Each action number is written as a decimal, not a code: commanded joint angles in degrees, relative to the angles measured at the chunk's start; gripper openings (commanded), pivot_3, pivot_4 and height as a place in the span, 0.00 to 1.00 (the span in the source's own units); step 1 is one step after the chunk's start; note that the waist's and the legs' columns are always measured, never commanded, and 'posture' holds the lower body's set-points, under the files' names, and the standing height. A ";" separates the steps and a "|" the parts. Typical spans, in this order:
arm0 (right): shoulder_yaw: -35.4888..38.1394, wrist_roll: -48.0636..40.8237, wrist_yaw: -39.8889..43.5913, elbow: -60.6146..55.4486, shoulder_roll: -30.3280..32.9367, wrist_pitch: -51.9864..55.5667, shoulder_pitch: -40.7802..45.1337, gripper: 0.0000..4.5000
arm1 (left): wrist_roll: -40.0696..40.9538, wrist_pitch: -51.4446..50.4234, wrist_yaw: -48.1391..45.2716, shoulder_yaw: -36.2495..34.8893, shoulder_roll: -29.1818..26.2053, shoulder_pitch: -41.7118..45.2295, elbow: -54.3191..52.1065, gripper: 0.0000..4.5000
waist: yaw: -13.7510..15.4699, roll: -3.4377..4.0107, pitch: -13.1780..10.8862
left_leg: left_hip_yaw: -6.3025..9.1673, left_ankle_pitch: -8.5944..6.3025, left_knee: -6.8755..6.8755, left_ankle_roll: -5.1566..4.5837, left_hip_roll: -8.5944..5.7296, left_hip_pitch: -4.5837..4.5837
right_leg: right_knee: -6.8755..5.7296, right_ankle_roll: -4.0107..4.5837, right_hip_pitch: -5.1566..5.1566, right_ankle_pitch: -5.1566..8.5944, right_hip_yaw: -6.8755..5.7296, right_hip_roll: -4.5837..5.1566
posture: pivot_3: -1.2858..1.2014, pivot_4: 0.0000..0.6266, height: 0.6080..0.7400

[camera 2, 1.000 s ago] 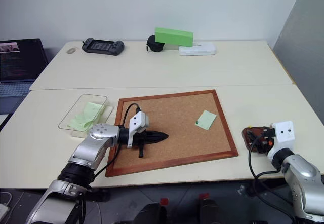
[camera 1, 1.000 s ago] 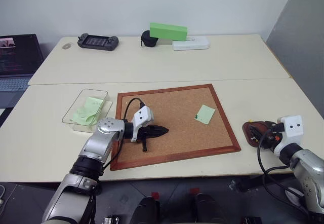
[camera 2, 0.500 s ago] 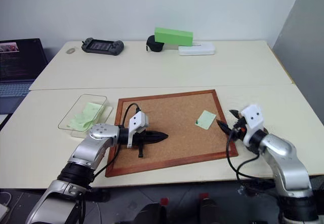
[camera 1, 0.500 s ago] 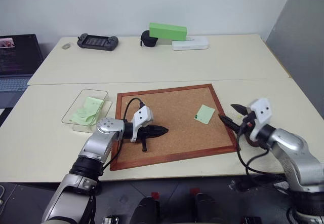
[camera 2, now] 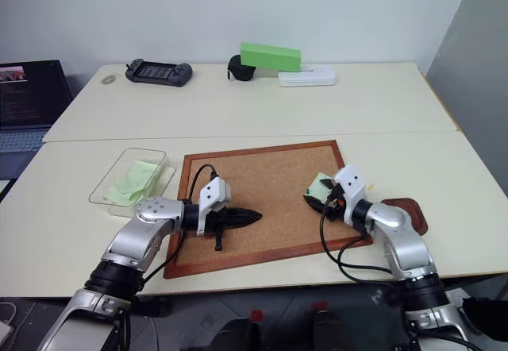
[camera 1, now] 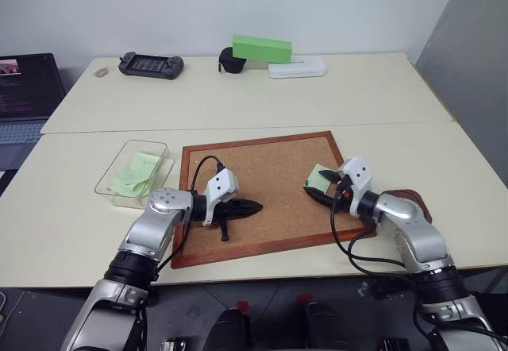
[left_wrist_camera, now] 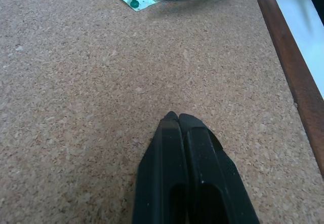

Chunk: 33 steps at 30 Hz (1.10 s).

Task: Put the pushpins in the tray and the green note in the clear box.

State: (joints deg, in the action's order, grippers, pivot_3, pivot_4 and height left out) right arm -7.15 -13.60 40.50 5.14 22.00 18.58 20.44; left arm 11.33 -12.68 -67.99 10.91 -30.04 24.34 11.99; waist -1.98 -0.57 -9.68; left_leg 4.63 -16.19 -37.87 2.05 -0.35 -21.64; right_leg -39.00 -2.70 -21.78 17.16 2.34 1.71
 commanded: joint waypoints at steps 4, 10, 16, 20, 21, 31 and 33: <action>-0.19 1.03 0.86 2.57 -1.47 -2.86 3.57 0.49 | -0.65 -1.78 0.18 0.69 -1.18 -1.73 -0.88 0.00 | -0.02 0.00 0.00 | 0.00 0.00 0.00 0.00 0.00 0.00 | 0.00 0.00 -0.01 0.00 -0.01 0.00 | 0.52 0.24 1.00; 0.11 1.52 0.70 4.66 -2.19 -3.73 4.26 0.24 | -0.54 -1.95 0.40 0.63 -1.26 -1.98 -1.16 0.00 | -0.02 0.00 0.00 | 0.00 0.00 0.01 0.00 0.00 0.00 | 0.00 0.00 -0.02 0.00 0.00 0.00 | 0.52 0.24 1.00; 0.37 1.47 0.63 4.47 -2.30 -4.13 4.01 0.01 | -0.45 -2.01 0.58 0.76 -1.18 -1.73 -0.92 0.00 | -0.04 0.00 0.00 | 0.00 0.00 0.00 0.00 0.01 0.01 | -0.02 0.00 -0.02 0.00 0.00 0.00 | 0.52 0.24 1.00; 0.41 2.70 0.01 2.75 -1.50 -6.15 4.09 0.01 | -0.41 -2.11 0.64 0.78 -1.18 -1.83 -1.04 0.00 | -0.04 0.00 0.00 | 0.00 0.00 0.00 0.00 0.01 0.01 | -0.02 0.00 -0.02 0.00 0.00 0.00 | 0.52 0.24 1.00; 0.46 2.96 0.05 1.87 -1.15 -6.71 4.02 0.01 | -0.38 -2.16 0.68 0.78 -1.21 -1.93 -1.18 0.00 | -0.04 0.00 0.00 | 0.00 0.00 0.00 0.00 0.01 0.01 | -0.02 0.00 -0.02 0.00 0.00 0.00 | 0.52 0.24 1.00; -0.50 3.92 3.33 -9.76 4.06 -6.83 3.08 0.01 | -0.38 -2.31 0.84 1.07 -0.92 -2.35 -1.53 0.00 | 0.07 0.01 0.00 | 0.01 0.00 0.00 0.00 0.00 -0.18 | -0.03 0.00 -0.22 0.00 -0.01 0.01 | 0.52 0.24 1.00; -0.79 4.48 3.28 -10.07 4.44 -7.11 3.11 0.01 | -0.42 -2.13 0.87 1.13 -0.81 -2.31 -1.48 0.00 | 0.08 0.01 0.00 | 0.01 0.00 0.00 0.00 0.01 -0.16 | -0.04 0.00 -0.20 0.00 -0.02 0.00 | 0.52 0.24 1.00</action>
State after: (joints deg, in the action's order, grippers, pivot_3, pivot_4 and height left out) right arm -8.09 -9.83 43.64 -2.63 25.74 12.64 23.41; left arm 11.73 -14.25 -66.83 10.79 -30.25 23.26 9.89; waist -1.91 -0.56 -9.69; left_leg 4.64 -16.19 -37.88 2.05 -0.35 -21.80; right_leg -39.04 -2.70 -21.98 17.16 2.33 1.71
